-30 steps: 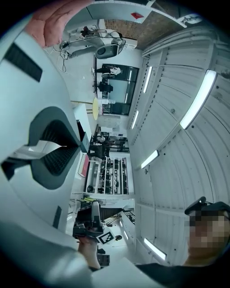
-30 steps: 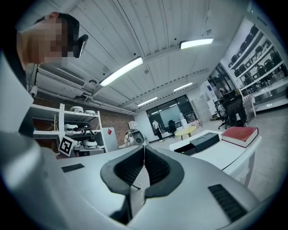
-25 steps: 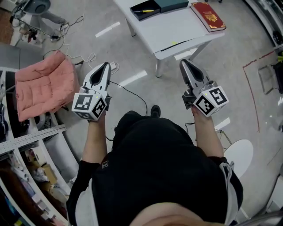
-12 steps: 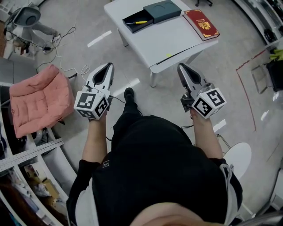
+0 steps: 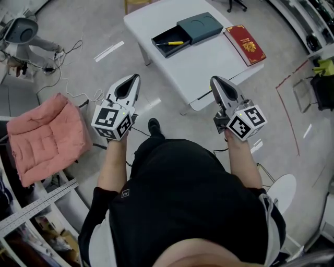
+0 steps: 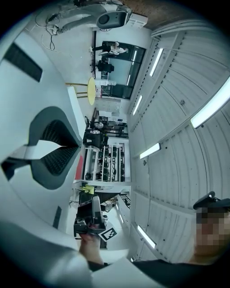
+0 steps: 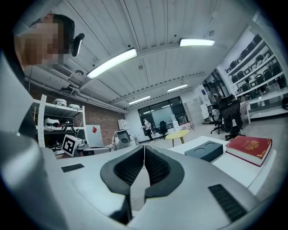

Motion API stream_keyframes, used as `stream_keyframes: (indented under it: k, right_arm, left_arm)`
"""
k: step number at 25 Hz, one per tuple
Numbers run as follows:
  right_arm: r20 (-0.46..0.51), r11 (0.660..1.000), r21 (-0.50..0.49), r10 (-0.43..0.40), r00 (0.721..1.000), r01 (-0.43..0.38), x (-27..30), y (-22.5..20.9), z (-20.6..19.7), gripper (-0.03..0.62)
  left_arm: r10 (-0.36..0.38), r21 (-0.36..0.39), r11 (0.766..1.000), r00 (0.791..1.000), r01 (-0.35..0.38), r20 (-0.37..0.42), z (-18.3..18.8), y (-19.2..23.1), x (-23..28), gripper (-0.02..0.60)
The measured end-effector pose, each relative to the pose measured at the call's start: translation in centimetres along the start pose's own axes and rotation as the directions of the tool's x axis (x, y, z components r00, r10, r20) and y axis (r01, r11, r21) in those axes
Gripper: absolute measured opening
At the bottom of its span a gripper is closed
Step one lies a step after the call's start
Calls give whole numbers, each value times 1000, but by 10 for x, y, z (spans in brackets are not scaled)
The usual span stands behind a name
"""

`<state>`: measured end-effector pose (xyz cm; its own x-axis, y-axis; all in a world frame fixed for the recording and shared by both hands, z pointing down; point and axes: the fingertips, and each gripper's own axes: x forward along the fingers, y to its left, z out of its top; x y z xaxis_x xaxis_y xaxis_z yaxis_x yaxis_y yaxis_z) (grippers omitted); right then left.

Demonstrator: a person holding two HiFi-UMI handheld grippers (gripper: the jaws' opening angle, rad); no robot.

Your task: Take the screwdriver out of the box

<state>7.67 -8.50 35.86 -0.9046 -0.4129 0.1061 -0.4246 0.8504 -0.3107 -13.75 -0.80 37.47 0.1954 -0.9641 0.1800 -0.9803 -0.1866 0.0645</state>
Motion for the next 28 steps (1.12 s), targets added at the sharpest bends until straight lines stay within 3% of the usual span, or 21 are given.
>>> stream_keyframes:
  k: [7, 12, 19, 28]
  right_arm:
    - [5, 1000, -11, -27, 1000, 27, 88, 14, 9, 31]
    - [-14, 997, -6, -76, 997, 76, 124, 14, 8, 31]
    - [-19, 993, 19, -118, 993, 118, 132, -14, 2, 31]
    - [5, 981, 90, -172, 985, 171, 125, -81, 2, 31]
  left_arm:
    - [-81, -13, 997, 997, 80, -16, 2, 82, 25, 14]
    - [-128, -21, 992, 991, 128, -37, -6, 117, 46, 14]
    - [-200, -33, 980, 977, 198, -74, -12, 123, 91, 14]
    - [-257, -7, 966, 955, 258, -150, -14, 103, 172, 15]
